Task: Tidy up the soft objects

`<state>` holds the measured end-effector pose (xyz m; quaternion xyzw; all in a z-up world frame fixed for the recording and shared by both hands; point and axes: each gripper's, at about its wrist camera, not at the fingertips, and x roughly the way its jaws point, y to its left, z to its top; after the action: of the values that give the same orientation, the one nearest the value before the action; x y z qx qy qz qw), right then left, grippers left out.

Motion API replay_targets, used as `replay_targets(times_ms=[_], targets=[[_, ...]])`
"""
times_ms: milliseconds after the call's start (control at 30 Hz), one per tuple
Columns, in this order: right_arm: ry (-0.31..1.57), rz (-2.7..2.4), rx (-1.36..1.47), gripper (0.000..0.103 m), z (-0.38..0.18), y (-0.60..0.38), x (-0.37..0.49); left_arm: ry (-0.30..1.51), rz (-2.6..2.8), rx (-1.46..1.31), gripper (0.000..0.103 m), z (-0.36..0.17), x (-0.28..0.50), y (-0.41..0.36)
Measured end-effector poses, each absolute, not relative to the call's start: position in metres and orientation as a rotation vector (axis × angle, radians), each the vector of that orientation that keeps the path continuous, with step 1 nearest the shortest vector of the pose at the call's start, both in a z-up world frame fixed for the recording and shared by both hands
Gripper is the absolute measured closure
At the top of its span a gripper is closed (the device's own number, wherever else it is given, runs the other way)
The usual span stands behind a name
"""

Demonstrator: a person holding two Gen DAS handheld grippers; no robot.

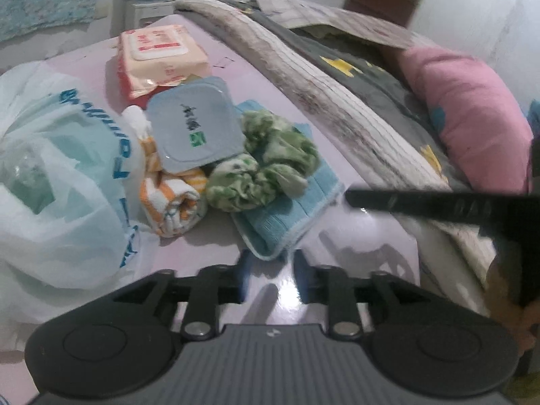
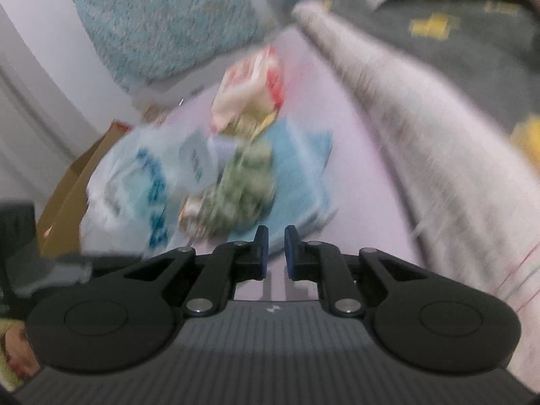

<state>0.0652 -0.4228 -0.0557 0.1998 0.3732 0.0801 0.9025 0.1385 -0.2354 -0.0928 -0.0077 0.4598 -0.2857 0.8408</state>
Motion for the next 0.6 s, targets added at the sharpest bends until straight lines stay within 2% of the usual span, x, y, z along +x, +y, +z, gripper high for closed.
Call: replay_targets(times_ms=[67,167,333,400,467,600], targets=[[0.738,0.142,0.378,0.083,-0.048,-0.427,0.074,0.976,-0.606,-0.032,0.047,-0.093,0.142,-0.236],[0.741,0.127,0.350,0.078,-0.053,-0.431,0.094,0.977,-0.609,0.001,0.045,-0.096,0.148,-0.246],[0.792,0.136,0.354,0.078,-0.080,-0.431,0.116,0.988,-0.589,0.035,0.054,-0.107,0.158,-0.261],[0.800,0.158,0.368,0.079,-0.082,-0.426,0.116,0.988,-0.595,0.049,0.068,-0.107,0.161,-0.267],[0.822,0.183,0.395,0.082,-0.088,-0.421,0.117,0.987,-0.603,0.056,0.076,-0.107,0.161,-0.271],[0.836,0.203,0.458,0.083,-0.093,-0.411,0.110,0.986,-0.626,0.042,0.084,-0.104,0.160,-0.274]])
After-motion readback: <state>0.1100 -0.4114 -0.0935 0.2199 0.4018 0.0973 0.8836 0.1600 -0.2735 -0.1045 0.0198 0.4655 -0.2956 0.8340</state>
